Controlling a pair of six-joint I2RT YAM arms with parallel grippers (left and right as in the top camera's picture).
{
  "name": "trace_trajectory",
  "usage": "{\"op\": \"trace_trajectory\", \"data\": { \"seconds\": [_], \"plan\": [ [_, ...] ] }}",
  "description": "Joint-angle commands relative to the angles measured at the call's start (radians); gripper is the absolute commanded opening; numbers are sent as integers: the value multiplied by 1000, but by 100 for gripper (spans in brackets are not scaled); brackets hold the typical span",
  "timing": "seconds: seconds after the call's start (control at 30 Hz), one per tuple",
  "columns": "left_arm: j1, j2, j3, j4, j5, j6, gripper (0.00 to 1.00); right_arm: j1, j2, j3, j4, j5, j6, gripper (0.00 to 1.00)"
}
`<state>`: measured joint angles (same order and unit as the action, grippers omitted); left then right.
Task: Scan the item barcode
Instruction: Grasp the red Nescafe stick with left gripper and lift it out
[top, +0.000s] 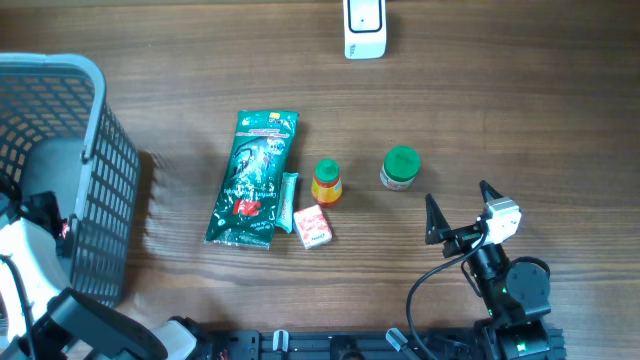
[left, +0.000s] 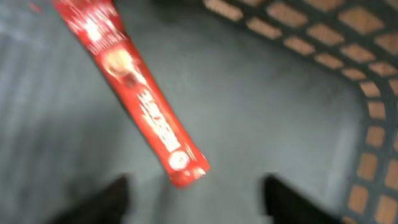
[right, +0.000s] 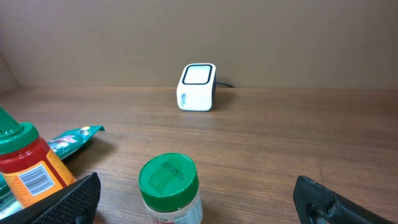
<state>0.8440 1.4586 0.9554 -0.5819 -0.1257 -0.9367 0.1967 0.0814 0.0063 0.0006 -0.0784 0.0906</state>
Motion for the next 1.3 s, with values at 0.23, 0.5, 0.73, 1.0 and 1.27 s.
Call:
{"op": "trace_trajectory", "data": {
  "seconds": [0.23, 0.5, 0.73, 1.0, 1.27],
  "plan": [
    [63, 260, 17, 83, -145, -22, 95, 3, 0, -1, 3, -7, 16, 100],
    [63, 359, 18, 69, -121, -21, 4, 3, 0, -1, 3, -7, 16, 100],
    [63, 84, 83, 63, 153, -13, 4, 3, 0, -1, 3, -7, 17, 100],
    [63, -164, 85, 67, 299, -14, 4, 3, 0, -1, 3, -7, 16, 100],
    [47, -383, 85, 210, 509, -32, 4, 3, 0, -1, 3, -7, 16, 100]
  ]
}}
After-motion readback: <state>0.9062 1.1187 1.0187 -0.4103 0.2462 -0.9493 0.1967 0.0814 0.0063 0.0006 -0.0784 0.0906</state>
